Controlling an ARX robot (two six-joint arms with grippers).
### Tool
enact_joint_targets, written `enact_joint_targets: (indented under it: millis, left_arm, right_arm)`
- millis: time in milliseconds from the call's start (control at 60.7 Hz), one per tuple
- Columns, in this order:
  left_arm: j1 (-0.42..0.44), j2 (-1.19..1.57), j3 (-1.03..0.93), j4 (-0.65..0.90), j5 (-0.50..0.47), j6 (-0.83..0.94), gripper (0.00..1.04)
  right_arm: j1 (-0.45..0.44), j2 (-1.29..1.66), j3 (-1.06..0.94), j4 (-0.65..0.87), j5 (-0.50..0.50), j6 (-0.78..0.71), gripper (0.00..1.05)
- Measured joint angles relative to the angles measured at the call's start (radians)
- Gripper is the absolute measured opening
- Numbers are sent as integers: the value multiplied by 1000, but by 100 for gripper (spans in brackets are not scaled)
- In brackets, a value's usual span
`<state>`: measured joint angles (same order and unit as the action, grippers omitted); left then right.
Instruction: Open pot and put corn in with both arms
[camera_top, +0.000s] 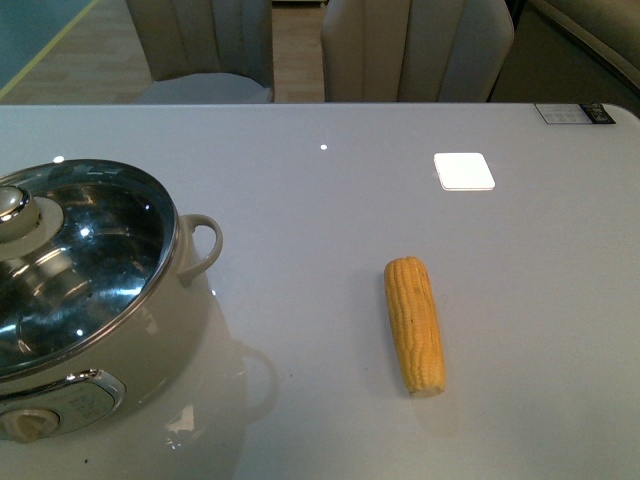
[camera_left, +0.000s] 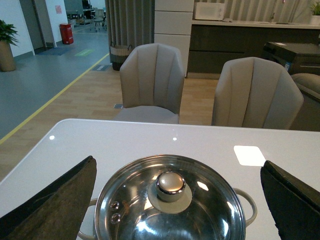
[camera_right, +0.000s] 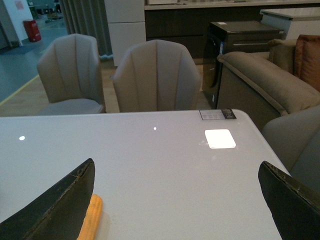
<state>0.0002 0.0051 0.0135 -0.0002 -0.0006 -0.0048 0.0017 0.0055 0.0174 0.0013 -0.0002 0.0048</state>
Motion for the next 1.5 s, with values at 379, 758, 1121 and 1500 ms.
enact_joint_targets:
  millis: [379, 758, 1121, 1500]
  left_arm:
    - [-11, 103, 82, -211, 15, -105, 98]
    - [-49, 569, 235, -55, -5, -233, 98]
    - [-59, 1341, 342, 599, -37, -110, 98]
    - [-36, 1733, 421, 858, -52, -70, 98]
  right_arm:
    - [0, 0, 0, 0, 0, 0, 96]
    - [0, 0, 0, 0, 0, 0, 96]
    - [0, 0, 0, 0, 0, 0, 96]
    - [0, 0, 0, 0, 0, 0, 96]
